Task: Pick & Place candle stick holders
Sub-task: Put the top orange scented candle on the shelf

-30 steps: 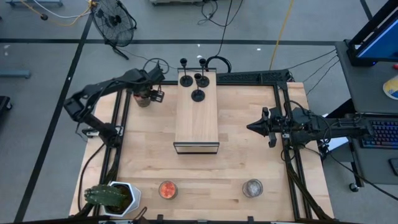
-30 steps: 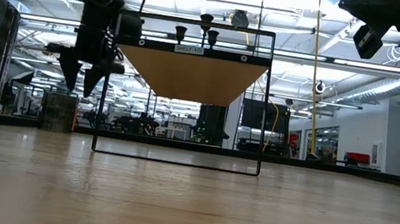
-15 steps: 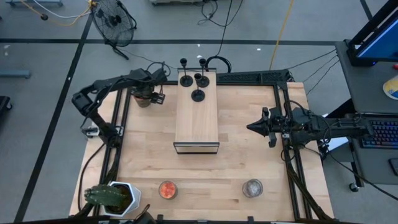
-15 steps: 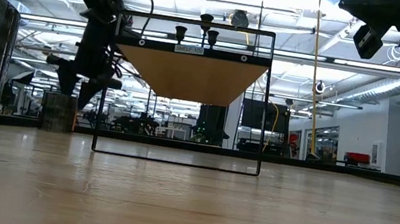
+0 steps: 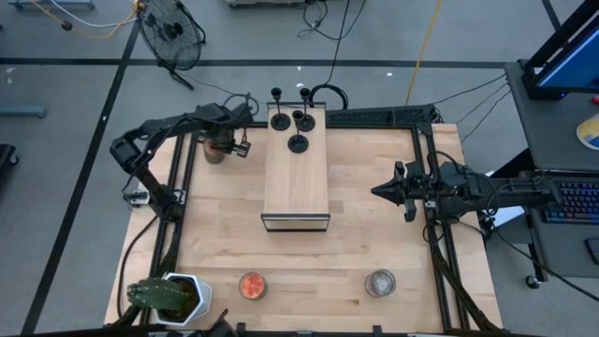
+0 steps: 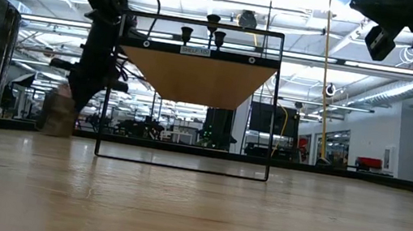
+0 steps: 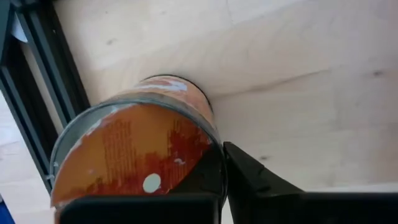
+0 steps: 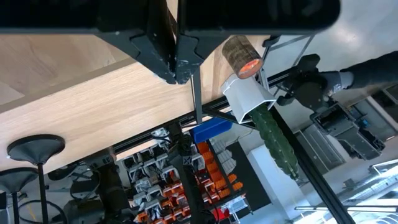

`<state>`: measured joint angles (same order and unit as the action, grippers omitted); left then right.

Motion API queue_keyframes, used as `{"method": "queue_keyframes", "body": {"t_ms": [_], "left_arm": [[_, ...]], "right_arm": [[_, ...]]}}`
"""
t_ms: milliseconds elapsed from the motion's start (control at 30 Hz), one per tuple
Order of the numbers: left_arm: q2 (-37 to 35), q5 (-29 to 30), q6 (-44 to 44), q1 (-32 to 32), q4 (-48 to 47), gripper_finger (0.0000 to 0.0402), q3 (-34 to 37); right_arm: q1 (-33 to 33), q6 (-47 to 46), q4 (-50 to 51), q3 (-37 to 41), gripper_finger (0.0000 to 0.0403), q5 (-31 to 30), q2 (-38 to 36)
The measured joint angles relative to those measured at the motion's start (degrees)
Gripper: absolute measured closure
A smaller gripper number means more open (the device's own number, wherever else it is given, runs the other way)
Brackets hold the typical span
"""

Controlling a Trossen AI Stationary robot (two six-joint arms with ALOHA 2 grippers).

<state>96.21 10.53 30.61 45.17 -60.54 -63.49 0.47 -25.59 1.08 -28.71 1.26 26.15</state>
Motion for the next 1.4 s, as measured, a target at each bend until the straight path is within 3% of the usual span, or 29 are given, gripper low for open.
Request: {"method": "queue_keyframes", "body": {"t_ms": [233,433,567,933,1167,1400], "left_arm": [[-3.43,-1.66,0.12,-2.79,-5.79,0.0399,0.54],[-10.06,-1.29,2.14,-4.55,-9.62,0.04,0.42],[-15.24,-4.1,3.43,-6.07,-9.89,0.04,0.37],[-28.61,-12.18,9.58,-15.62,-10.14,0.0401,0.04],[-30.53,-13.53,16.15,-26.18,-12.98,0.0401,-8.36],[-25.86,-10.14,21.76,-35.96,-13.52,0.0401,-21.52]], "right_arm": [[0.0,-0.77,0.0,0.0,0.0403,0.02,0.0],[0.0,-0.75,-0.02,-0.02,0.0403,0.16,0.02],[0.0,-0.75,-0.34,-0.02,0.0403,0.26,0.02],[0.02,2.07,-13.68,-0.04,0.039,2.01,7.5],[0.01,3.03,-21.39,-0.04,0.0344,3.52,18.77],[0.02,6.72,-30.97,-1.17,0.0281,4.85,27.89]]}}
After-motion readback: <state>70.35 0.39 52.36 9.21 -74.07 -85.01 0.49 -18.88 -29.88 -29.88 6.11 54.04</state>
